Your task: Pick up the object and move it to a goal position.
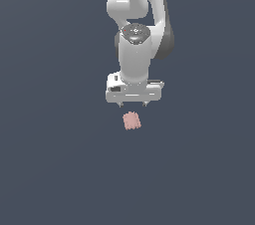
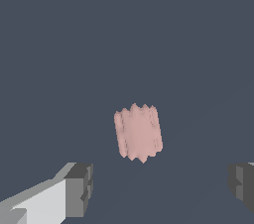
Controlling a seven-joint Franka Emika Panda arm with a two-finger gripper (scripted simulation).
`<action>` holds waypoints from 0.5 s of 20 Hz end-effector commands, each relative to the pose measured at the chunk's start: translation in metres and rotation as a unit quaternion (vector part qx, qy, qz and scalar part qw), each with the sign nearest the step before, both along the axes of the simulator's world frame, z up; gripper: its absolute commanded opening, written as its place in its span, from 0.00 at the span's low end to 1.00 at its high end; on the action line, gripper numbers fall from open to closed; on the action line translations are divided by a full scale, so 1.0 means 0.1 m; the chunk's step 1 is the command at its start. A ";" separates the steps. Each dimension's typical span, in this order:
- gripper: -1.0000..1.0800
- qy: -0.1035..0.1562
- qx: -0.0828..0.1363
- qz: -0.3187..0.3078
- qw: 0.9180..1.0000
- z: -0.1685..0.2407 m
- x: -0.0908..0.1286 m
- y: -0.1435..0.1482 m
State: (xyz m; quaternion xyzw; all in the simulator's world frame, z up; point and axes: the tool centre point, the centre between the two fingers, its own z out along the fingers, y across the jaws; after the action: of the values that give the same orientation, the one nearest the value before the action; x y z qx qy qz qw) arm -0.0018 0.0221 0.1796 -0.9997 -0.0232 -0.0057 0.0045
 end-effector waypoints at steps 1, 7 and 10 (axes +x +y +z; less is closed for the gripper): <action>0.96 0.000 0.000 0.000 1.000 0.00 0.00 0.00; 0.96 0.007 0.007 -0.016 1.000 -0.04 -0.04 -0.12; 0.96 0.011 0.012 -0.027 1.000 -0.04 -0.06 -0.19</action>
State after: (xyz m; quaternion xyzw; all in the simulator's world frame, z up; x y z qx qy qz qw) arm -0.0072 0.0065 0.1755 -0.9999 -0.0012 0.0037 0.0140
